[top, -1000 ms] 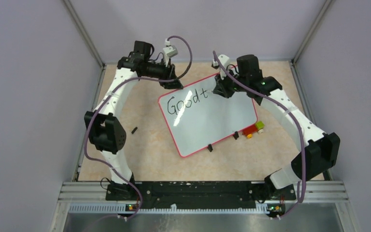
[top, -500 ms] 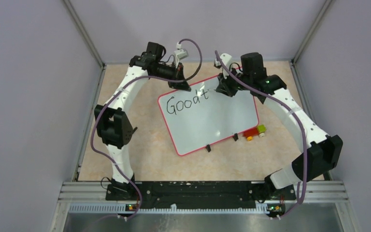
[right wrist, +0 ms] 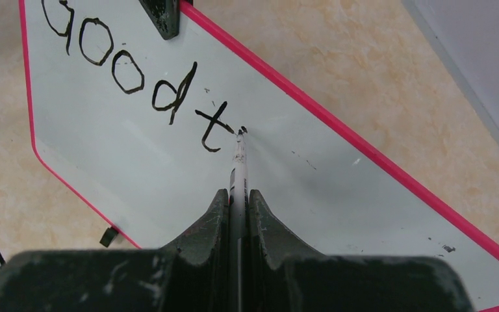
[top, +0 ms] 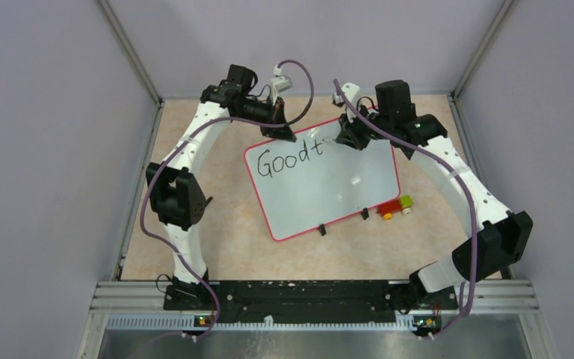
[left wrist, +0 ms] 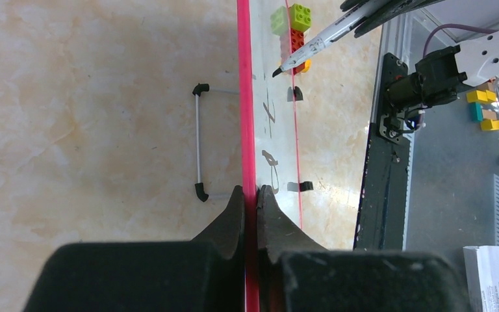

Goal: Write a sentence on the whiteboard

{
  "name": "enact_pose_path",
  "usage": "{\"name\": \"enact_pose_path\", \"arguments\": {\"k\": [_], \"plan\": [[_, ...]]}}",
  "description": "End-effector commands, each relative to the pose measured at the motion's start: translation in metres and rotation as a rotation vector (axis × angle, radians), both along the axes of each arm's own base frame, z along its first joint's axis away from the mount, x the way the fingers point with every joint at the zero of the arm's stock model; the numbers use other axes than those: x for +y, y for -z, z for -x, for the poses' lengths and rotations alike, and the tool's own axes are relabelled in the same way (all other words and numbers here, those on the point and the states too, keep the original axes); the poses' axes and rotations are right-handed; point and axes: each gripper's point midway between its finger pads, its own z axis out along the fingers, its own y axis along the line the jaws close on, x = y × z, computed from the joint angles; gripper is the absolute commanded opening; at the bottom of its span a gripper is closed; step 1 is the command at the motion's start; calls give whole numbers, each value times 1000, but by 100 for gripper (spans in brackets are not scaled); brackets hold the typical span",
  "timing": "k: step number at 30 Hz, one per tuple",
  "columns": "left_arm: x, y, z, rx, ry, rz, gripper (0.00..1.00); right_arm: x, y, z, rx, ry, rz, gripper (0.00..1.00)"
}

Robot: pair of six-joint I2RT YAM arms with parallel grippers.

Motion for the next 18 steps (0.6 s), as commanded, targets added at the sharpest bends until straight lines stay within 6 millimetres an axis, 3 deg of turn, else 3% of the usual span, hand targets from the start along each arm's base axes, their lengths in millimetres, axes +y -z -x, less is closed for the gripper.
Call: {"name": "enact_pose_path", "arguments": {"k": [1, 7, 18], "plan": [[-5, 5, -6, -106, 30, -41, 0, 0, -48, -3, -125, -12, -56, 0], [-5, 5, -6, -107, 29, -46, 0, 1, -52, -11, -142, 8, -67, 0], [-5, 5, -6, -114, 31, -50, 0, 3, -42, -23, -146, 27, -61, 0]]}}
